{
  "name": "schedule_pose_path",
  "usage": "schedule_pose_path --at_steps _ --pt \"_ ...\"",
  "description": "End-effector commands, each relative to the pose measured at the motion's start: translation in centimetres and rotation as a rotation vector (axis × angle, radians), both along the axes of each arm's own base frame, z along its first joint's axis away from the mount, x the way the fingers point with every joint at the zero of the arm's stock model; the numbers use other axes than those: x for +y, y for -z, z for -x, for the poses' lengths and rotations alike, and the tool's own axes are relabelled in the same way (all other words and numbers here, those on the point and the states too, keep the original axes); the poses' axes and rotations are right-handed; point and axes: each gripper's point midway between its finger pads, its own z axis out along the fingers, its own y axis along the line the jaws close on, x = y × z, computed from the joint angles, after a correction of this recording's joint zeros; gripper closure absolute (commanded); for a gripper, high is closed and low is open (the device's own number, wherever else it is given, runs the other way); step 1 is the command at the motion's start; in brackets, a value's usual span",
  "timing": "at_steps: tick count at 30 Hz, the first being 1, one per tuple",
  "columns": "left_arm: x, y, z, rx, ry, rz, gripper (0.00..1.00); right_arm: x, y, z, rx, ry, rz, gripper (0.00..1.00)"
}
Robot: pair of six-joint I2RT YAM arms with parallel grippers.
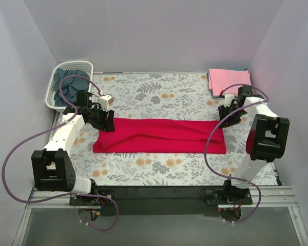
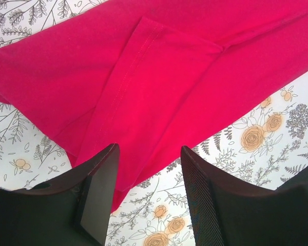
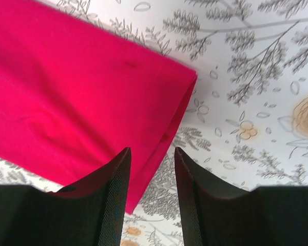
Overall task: Fold and stack the t-shirts
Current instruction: Fold the tshirt
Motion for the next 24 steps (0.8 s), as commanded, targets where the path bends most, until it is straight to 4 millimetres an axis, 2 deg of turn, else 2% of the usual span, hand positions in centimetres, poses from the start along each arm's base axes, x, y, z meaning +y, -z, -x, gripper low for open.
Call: schedule_pose_path --at_steps 1,3,6,13,19,21,22,23,24 --pt "-0.9 -0.2 0.2 -0.009 0.019 0.034 0.5 0.5 -2.5 1.6 0.029 0.039 -0.091 0.53" --pt "-0.4 0.1 0.1 -0.014 0.002 0.006 0.5 1.0 -3.5 2.6 0.025 0.019 -0.124 0.5" --pt "0.7 0.5 -0.2 -0.017 -0.031 -0.047 0.51 1.8 -4.6 4.2 -0.025 -0.079 -0.142 0.5" --pt "2.4 1.9 -0.4 0.058 -0.091 -0.114 0.53 2.2 -3.1 5.8 -0.03 -0.273 -0.02 0.54" --pt "4.0 3.2 0.3 0.119 -0.133 -0.175 0.53 2.6 -2.0 6.3 -0.039 -0.412 0.086 0.55" --pt "4.2 3.4 0.5 0.138 -0.139 -0.186 0.53 3.2 -1.8 6.6 -0.041 -0.47 0.108 0.55" --pt "4.2 3.5 0.6 0.146 -0.138 -0.186 0.53 2.9 -1.6 6.8 -0.036 -0.475 0.127 0.55" --pt "5.0 3.3 0.4 0.15 -0.169 -0.175 0.52 3.8 -1.5 6.9 -0.039 -0.522 0.139 0.55" --pt "4.9 3.2 0.5 0.157 -0.169 -0.169 0.52 3.8 -1.4 6.9 -0.044 -0.537 0.151 0.55"
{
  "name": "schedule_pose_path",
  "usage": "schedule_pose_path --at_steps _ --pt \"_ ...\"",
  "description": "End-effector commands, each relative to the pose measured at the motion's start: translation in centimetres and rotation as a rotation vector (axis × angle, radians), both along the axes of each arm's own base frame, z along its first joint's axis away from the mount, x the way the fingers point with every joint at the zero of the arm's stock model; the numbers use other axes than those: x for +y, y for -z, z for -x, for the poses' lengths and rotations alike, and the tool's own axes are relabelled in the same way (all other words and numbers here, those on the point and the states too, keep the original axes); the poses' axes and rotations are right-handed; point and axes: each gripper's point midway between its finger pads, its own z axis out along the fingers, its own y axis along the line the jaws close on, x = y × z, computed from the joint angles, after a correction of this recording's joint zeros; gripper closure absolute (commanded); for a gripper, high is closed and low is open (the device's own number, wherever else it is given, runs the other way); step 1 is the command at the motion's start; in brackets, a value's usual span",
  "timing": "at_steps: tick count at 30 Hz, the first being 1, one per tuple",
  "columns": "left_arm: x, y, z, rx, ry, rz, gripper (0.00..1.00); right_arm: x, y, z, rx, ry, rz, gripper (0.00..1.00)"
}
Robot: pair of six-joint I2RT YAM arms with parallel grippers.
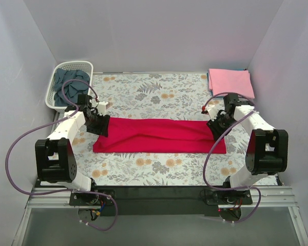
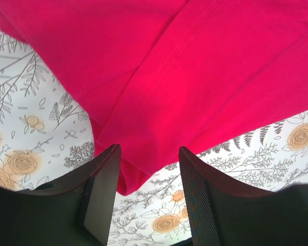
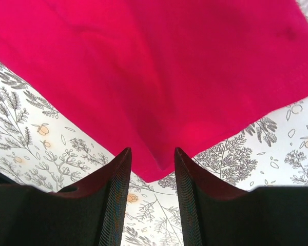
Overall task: Fold and stack the t-shirts
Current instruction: Fold the tshirt
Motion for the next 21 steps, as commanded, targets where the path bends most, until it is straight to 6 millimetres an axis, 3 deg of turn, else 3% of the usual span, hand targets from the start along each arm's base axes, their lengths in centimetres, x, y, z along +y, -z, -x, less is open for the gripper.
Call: schedule_pose_path --at_steps 1,10,15,19,21 --pt "1.1 -1.1 -0.5 -0.002 -0.046 -0.009 0.52 0.0 -0.4 0.0 -0.051 -0.102 0.068 0.55" --pt "1.2 -0.5 -0.1 0.028 -0.066 0.006 0.52 0.0 0.5 0.8 -0.036 -0.178 0.122 0.52" --pt "1.6 -0.6 -0.2 0.033 -0.093 0.016 0.51 -0.7 0.9 0.0 -0.065 -0.176 0.169 0.54" --pt "2.2 -0.2 -0.5 0.047 -0.132 0.018 0.51 -0.8 1.1 -0.3 -0.069 -0.18 0.183 0.67" --pt "2.5 -0.1 -0.9 0.055 -0.16 0.032 0.51 -0.7 1.3 -0.2 -0.063 -0.183 0.184 0.8"
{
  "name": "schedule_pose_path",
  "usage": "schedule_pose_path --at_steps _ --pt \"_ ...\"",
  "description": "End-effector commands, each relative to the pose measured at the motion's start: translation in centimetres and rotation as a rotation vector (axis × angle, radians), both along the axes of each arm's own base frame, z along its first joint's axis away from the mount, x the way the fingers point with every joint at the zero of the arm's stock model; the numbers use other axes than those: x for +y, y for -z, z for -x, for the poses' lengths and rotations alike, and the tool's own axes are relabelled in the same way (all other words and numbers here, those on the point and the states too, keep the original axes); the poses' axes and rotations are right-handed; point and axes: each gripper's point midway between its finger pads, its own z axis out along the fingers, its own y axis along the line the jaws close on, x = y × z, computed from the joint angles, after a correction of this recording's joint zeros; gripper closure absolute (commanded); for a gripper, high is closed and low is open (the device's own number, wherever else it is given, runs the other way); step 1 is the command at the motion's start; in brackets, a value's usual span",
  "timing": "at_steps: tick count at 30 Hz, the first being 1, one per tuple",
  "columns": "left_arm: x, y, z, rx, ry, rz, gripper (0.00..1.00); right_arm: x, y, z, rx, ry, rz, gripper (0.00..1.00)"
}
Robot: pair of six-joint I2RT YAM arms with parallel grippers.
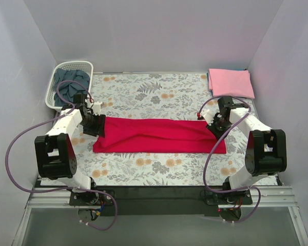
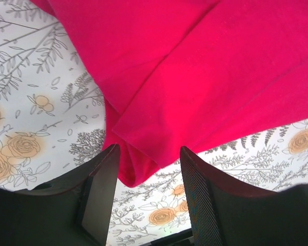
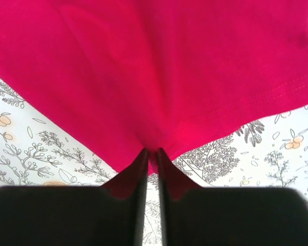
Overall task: Fold and stack the t-shirts
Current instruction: Fold the tshirt
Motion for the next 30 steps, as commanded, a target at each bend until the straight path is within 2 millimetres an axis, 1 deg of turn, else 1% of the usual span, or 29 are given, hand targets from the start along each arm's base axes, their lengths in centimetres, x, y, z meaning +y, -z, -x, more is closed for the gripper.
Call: schedule_pose_path --at_steps 1,2,3,6,10,12,17,24,30 --pt "0.5 -0.6 -1.5 -0.011 -0.054 0.025 0.51 0.0 -0.1 -0.7 -0.031 -0.015 0.015 0.85" --pt "0.3 -0.7 -1.7 -0.012 -0.065 0.043 0.51 0.0 -0.2 -0.7 -0.033 -0.016 0.017 0.96" --pt "0.2 -0.6 -1.7 -0.002 -0.07 0.054 0.51 0.0 -0.2 -0.7 -0.033 -0.015 0.017 0.99" --pt "-0.2 -0.1 -1.6 0.028 -0.087 0.08 0.53 0.1 -0.3 -0.7 -0.034 -0.013 0.015 0.99" --pt "-0.1 0.6 -1.3 0.054 -0.118 0.077 0.53 0.2 -0.6 -0.8 -0.042 -0.013 0.008 0.99" --pt "0.0 0.7 -1.3 0.056 -0.13 0.071 0.53 0.2 -0.7 -0.8 -0.048 -0.014 0.007 0.99" --pt "0.9 2.0 -0.6 0.09 -0.154 0.019 0.52 0.3 -0.7 -0.8 -0.047 -0.017 0.007 0.99" --pt "1.5 2.8 -0.9 0.09 -0.174 -0.009 0.5 0.4 -0.6 -0.8 -0.045 -0.017 0.003 0.99" --pt "1.1 3.4 -1.0 0.103 -0.174 0.007 0.53 0.4 -0.6 -0.7 -0.042 -0.017 0.003 0.99"
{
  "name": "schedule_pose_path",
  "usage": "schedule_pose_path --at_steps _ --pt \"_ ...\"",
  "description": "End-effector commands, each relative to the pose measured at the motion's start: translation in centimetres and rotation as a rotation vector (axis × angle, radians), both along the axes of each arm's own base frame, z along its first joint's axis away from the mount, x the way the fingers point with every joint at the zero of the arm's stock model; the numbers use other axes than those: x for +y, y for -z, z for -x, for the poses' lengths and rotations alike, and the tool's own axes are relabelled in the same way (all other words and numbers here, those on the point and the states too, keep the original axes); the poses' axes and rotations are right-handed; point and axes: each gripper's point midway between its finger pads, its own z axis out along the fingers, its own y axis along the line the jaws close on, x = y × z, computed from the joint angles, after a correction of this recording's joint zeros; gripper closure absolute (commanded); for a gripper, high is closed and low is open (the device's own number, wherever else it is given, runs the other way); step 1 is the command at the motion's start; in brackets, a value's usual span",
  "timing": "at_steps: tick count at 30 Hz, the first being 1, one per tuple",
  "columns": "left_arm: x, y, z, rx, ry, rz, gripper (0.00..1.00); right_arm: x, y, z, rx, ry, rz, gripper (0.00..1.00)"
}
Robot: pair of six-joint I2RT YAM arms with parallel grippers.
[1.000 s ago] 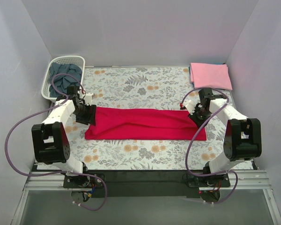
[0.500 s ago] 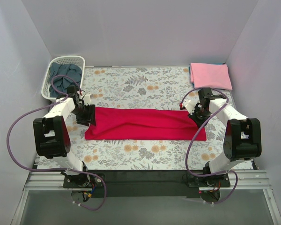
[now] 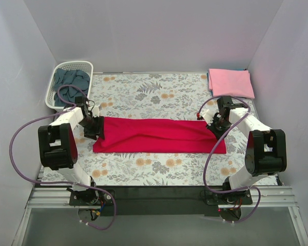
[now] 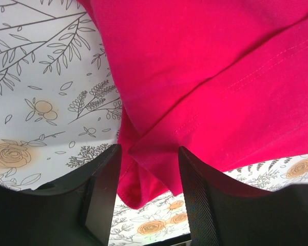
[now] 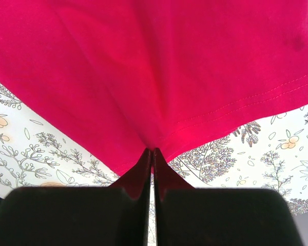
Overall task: Fold and stack the t-shirts
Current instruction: Fold the tshirt
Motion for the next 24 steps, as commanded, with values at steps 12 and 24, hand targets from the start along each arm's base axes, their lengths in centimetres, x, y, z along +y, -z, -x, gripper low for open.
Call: schedule_pose_path --at_steps 12,24 --pt "0.0 -0.8 -1.4 -0.049 -0.017 0.01 0.85 0.3 -0.5 -0.3 -0.024 -0.012 -0.012 0.99" --pt "0.9 -5.3 -2.8 -0.153 -0.012 -0.045 1.0 0.3 -1.0 -1.2 -0.05 -0.007 -0.004 0.99"
